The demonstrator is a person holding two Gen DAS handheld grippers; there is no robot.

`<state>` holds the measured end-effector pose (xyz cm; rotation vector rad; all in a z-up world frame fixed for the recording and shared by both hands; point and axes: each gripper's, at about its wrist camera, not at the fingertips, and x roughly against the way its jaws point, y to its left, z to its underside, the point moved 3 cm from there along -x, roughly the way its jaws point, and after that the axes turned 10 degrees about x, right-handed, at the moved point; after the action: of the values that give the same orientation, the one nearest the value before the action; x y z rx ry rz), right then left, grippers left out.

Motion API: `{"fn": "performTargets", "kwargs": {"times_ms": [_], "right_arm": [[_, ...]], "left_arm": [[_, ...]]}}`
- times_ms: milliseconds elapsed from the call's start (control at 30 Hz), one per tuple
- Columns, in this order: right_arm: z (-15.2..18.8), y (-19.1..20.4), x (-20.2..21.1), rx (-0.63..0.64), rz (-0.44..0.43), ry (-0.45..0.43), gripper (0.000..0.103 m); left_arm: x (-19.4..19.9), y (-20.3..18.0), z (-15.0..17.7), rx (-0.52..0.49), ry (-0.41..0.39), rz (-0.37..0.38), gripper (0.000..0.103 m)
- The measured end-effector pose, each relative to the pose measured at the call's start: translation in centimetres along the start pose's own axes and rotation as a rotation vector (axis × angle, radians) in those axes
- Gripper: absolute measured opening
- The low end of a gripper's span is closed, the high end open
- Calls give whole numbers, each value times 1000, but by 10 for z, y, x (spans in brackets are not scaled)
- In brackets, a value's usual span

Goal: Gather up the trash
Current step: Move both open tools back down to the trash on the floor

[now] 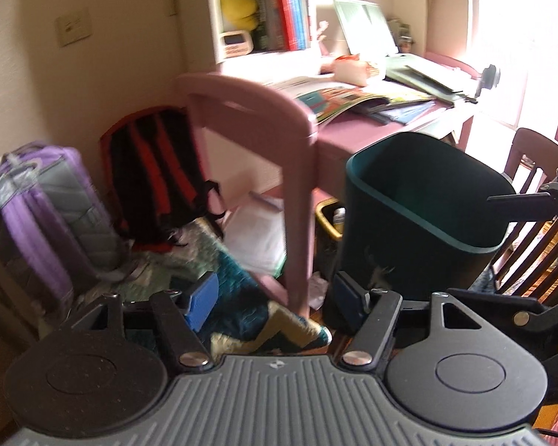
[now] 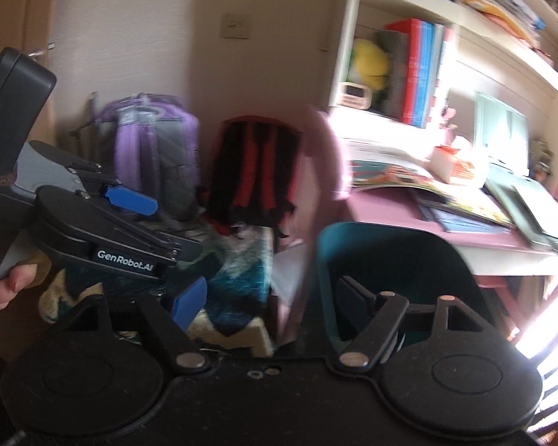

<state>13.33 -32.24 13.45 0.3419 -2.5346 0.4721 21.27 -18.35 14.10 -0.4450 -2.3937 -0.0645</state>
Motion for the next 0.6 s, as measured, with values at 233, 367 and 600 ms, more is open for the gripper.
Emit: {"fn": "performTargets", "kwargs": {"times_ms": [233,367,600], "right_arm": [[-9,59,-29,49,-121,1,80],[-11,92,-53,61,-190,-3,81],[-4,148,-91,86,-297,13,82]], "left_arm": [[8,62,39,87,20,-55,71],[10,98,65,140,34,-103,72],[6,152,107,207,70,-186,79]]}}
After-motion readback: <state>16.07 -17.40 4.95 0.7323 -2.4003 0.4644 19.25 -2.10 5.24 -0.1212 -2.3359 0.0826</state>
